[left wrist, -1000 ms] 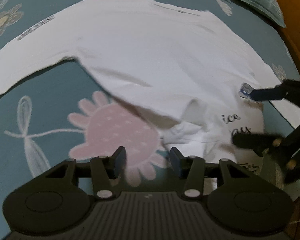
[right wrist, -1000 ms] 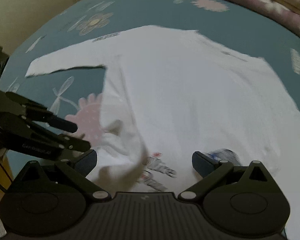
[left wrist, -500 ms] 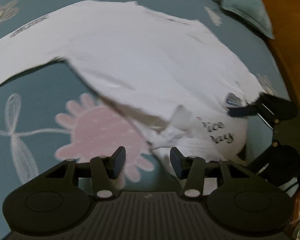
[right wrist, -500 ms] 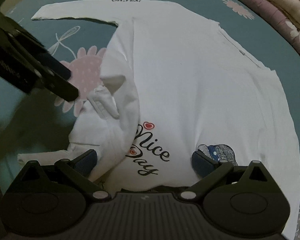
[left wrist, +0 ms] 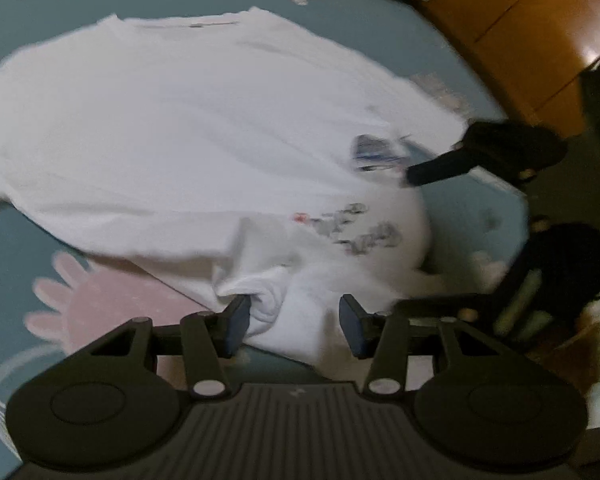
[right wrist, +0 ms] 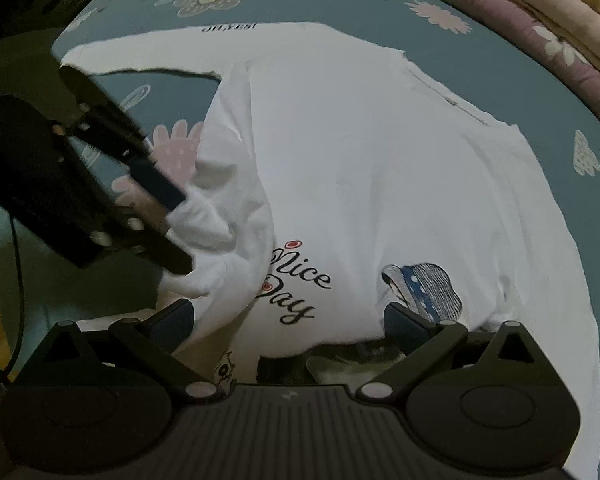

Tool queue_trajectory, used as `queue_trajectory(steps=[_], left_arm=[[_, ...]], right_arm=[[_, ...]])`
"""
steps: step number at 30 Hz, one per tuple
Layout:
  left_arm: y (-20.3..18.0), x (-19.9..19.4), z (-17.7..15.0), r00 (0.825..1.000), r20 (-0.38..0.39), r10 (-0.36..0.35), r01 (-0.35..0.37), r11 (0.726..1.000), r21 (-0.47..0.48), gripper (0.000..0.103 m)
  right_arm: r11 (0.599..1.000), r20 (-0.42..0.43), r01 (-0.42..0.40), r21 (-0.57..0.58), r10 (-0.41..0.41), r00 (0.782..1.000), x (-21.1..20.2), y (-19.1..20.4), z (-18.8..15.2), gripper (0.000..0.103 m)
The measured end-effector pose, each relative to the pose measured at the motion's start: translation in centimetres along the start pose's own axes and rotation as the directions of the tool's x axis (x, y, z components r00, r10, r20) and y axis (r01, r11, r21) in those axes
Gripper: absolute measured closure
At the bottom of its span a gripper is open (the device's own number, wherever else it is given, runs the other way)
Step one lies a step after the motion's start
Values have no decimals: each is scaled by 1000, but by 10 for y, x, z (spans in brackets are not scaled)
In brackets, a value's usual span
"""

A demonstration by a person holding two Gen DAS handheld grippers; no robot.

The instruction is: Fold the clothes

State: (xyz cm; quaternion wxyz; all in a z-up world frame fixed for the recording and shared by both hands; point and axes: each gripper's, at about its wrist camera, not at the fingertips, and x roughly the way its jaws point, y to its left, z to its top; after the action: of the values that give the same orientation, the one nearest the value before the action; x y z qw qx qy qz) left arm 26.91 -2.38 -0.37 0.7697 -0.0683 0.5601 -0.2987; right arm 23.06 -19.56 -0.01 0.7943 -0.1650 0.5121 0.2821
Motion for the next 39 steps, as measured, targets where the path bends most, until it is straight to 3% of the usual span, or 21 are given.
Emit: queue_trajectory(steps=[2,7,11,14,17,19,21,26,30,36,39], left_arm=[[4,-6,-2,999,34,-38,39,999,-30,53],[24,19,3,999,19,39,-37,995,-97,56],[15,16,-5,997,37,-62,66,990,-124,56],[7,15,-17,997,41,-58,62,992,-107,55],[22,22,-20,999,47,-22,30,982,-187,56],[40,29,-20,997,65,-39,56,956,-287,57],[44,30,-23,997,67,-32,52,945,-322,58],[35,24,-33,999,48,16,1,942,-336,88],[41,-4,-48,996,73,60,-22,898,-440,93],[56,-41,-76,988,-3,156,-136,845,-517,93],[64,-54,-93,975,-62,213,-210,794,-571,93]], right_arm=[[999,2,-7,34,7,1000,-3,-3,-2,0],[996,-8,0,93,1,1000,-2,-7,-4,0],[995,-5,0,98,0,1000,-5,-8,-7,0],[995,-16,6,95,-4,1000,-2,-8,-10,0],[995,-23,2,102,0,1000,1,-9,-12,0],[994,-28,-2,106,5,1000,3,-8,-12,0],[994,-40,1,105,3,999,6,-7,-13,0],[995,-42,14,100,-10,999,5,-10,-15,0],[993,-50,30,115,-24,998,5,-15,-17,0],[989,-56,37,140,-30,998,5,-18,-19,0],[989,-56,37,143,-30,998,6,-18,-19,0]])
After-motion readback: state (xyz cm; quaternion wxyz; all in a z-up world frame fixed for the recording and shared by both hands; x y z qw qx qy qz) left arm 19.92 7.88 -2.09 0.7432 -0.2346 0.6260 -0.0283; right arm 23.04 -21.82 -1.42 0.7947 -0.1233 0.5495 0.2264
